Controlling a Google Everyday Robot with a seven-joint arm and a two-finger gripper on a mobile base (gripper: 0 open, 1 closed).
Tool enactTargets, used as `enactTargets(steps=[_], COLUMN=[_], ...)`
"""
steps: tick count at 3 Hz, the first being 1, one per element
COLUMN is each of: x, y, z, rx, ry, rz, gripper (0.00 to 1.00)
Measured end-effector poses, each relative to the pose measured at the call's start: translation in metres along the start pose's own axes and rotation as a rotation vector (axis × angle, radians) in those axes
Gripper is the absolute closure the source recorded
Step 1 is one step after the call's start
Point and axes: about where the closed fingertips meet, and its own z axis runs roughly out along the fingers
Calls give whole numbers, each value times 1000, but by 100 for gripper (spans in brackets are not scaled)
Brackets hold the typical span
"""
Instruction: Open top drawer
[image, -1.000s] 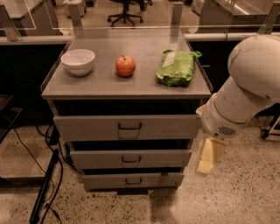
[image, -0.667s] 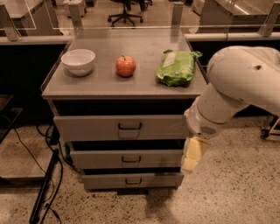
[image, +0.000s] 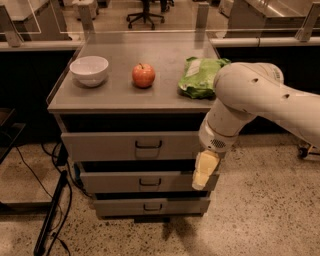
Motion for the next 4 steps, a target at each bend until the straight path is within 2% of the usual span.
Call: enactTargets(steps=[1, 2, 4], x=[1, 1, -14], y=[2, 2, -29], z=[0, 15, 34], rx=[-2, 5, 37], ry=[-2, -6, -38], rz=[2, 24, 59], gripper=[0, 0, 0])
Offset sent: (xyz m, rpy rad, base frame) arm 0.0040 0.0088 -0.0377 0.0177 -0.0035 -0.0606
